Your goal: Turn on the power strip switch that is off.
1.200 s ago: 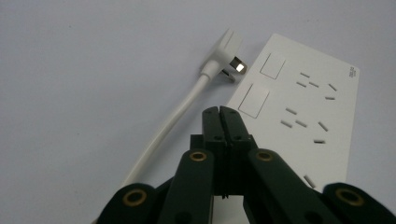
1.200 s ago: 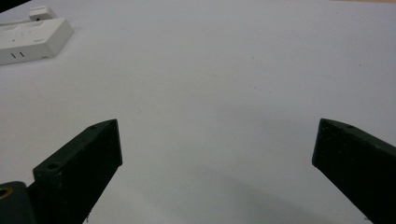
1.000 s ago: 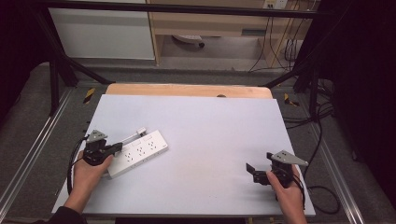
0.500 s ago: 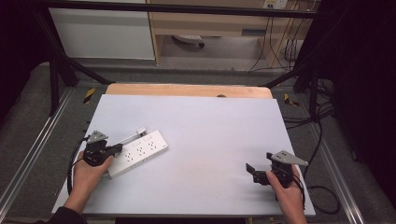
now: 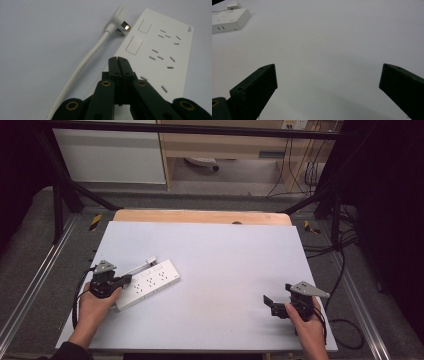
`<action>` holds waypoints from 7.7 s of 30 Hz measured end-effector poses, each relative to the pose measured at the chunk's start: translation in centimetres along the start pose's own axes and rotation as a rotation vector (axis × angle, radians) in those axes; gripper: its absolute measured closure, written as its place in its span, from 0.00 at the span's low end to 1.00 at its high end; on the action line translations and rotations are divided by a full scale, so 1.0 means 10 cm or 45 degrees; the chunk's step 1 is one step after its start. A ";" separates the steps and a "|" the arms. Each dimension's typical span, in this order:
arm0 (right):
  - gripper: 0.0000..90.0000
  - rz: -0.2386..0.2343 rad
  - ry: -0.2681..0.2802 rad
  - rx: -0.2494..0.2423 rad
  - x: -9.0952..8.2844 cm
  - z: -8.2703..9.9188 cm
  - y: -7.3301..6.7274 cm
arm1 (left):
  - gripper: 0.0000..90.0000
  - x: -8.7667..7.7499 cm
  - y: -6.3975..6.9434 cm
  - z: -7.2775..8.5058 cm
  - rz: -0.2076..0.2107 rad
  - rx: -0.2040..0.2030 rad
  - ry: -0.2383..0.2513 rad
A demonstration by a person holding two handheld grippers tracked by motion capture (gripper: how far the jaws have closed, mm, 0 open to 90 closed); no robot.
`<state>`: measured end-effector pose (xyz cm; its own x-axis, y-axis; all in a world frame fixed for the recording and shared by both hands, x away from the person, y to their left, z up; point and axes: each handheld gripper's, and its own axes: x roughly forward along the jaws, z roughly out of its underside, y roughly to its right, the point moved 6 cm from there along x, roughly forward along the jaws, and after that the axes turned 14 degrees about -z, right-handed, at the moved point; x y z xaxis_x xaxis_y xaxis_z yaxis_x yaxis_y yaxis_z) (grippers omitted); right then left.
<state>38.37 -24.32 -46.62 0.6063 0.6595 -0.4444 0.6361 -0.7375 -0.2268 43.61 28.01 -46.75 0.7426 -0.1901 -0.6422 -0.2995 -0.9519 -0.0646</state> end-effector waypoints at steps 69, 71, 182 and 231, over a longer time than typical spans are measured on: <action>0.02 -0.002 0.000 0.003 0.00 0.00 0.00 | 1.00 0.01 -0.05 0.03 -0.001 -0.016 -0.014; 0.02 -0.003 0.000 0.002 0.00 0.00 0.00 | 1.00 0.01 -0.05 0.03 -0.005 -0.013 -0.011; 0.02 -0.003 0.000 -0.002 0.00 0.00 0.00 | 0.39 -0.11 0.12 -0.23 0.131 -0.093 0.334; 0.02 -0.001 0.003 0.004 -0.01 0.01 0.02 | 0.10 -0.68 0.01 -0.45 0.097 -0.205 0.491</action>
<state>38.37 -24.55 -46.68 0.6067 0.6606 -0.4421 0.6354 -0.7372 -0.2297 41.26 28.16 -38.95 0.9011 -0.3079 -0.3054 -0.2872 -0.9513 0.1118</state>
